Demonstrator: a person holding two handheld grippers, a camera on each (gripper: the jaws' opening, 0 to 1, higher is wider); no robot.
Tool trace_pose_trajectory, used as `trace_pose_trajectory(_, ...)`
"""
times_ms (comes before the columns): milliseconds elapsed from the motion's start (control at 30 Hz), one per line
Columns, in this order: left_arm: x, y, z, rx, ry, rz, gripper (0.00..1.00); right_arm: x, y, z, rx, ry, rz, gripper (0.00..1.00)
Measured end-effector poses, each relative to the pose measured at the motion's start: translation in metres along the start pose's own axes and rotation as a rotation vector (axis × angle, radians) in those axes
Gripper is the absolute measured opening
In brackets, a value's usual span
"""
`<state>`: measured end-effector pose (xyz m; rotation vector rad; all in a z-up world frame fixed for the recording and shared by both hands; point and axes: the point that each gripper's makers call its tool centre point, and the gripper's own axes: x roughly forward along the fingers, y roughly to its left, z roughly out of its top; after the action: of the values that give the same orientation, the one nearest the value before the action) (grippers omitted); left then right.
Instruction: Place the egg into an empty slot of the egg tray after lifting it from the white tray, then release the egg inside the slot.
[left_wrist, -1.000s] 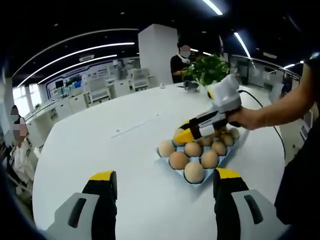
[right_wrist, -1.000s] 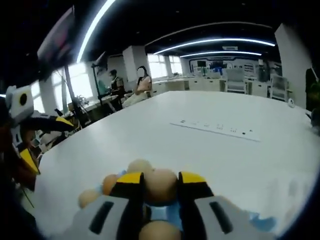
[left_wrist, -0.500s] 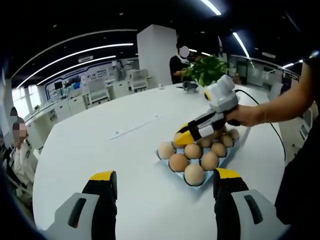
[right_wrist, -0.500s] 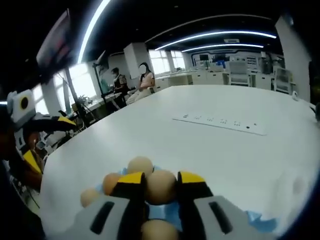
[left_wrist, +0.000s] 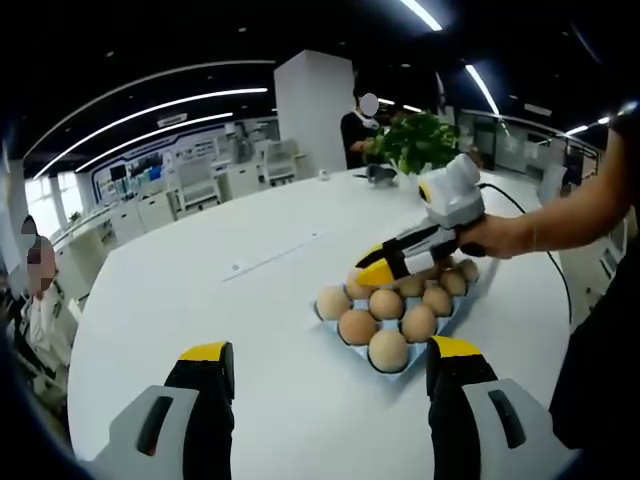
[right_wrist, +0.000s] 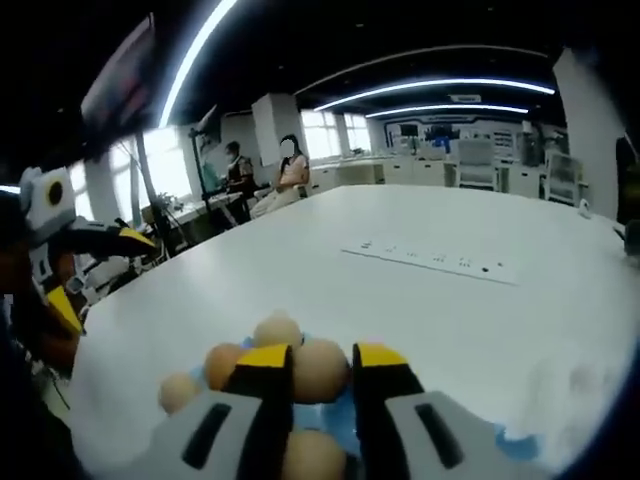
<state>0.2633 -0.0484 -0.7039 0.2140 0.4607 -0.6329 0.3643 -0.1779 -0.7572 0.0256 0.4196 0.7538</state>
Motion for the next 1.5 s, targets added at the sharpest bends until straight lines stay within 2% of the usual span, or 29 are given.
trace_pose_trajectory(167, 0.000, -0.002, -0.001, 0.002, 0.000, -0.005, 0.80, -0.027, -0.031, 0.007, 0.026, -0.056, -0.100, 0.23)
trace_pose_trajectory(300, 0.001, -0.003, -0.001, 0.004, 0.001, -0.008, 0.80, -0.051, -0.060, -0.001, 0.050, -0.056, -0.188, 0.23)
trace_pose_trajectory(367, 0.002, -0.004, -0.001, 0.003, -0.001, -0.011, 0.80, -0.066, -0.077, -0.004, 0.027, -0.061, -0.253, 0.23)
trace_pose_trajectory(400, 0.002, -0.004, 0.000, 0.004, -0.002, -0.011, 0.80, -0.077, -0.091, -0.004, -0.026, -0.067, -0.308, 0.23)
trace_pose_trajectory(467, 0.002, -0.005, 0.000, 0.006, -0.001, -0.014, 0.80, -0.089, -0.104, -0.001, -0.077, -0.085, -0.367, 0.23)
trace_pose_trajectory(600, 0.003, -0.006, 0.001, 0.007, 0.000, -0.015, 0.80, -0.116, -0.129, 0.000, -0.001, -0.135, -0.462, 0.23)
trace_pose_trajectory(633, 0.003, -0.005, 0.000, 0.007, 0.001, -0.014, 0.80, -0.125, -0.142, 0.000, 0.001, -0.142, -0.504, 0.23)
trace_pose_trajectory(733, 0.003, -0.005, 0.000, 0.006, 0.003, -0.014, 0.80, -0.143, -0.161, -0.003, -0.001, -0.140, -0.577, 0.23)
trace_pose_trajectory(900, 0.003, -0.005, -0.001, 0.005, 0.004, -0.012, 0.80, -0.180, -0.193, -0.012, 0.027, -0.131, -0.744, 0.23)
trace_pose_trajectory(1033, 0.002, -0.004, -0.001, 0.003, 0.005, -0.010, 0.80, -0.192, -0.205, -0.020, 0.080, -0.125, -0.775, 0.24)
trace_pose_trajectory(1233, 0.002, -0.006, -0.001, 0.004, 0.005, -0.013, 0.80, -0.201, -0.211, -0.034, 0.078, -0.070, -0.808, 0.24)
trace_pose_trajectory(1500, 0.000, -0.006, -0.002, 0.003, 0.005, -0.010, 0.80, -0.202, -0.214, -0.043, 0.092, -0.044, -0.807, 0.24)
